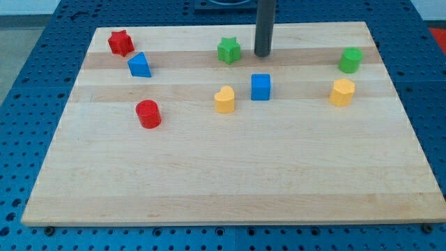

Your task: Push the green star above the yellow heart

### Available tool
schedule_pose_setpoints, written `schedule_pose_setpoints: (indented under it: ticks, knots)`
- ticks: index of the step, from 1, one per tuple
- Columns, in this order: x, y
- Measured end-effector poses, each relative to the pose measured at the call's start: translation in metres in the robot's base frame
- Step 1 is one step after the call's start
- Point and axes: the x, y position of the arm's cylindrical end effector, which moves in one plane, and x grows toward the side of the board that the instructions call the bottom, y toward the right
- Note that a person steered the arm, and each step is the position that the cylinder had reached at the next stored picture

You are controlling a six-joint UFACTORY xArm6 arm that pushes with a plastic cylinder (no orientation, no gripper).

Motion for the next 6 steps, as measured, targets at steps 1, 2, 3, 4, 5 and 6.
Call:
schedule_pose_setpoints:
  ticks: [1, 2, 3, 4, 5, 6]
  knots:
    - [-0.035, -0.037]
    - [0.015, -0.070]
    - [0.037, -0.064]
    - [0.048, -0.045]
    - [0.067, -0.053]
    - [0.084, -0.101]
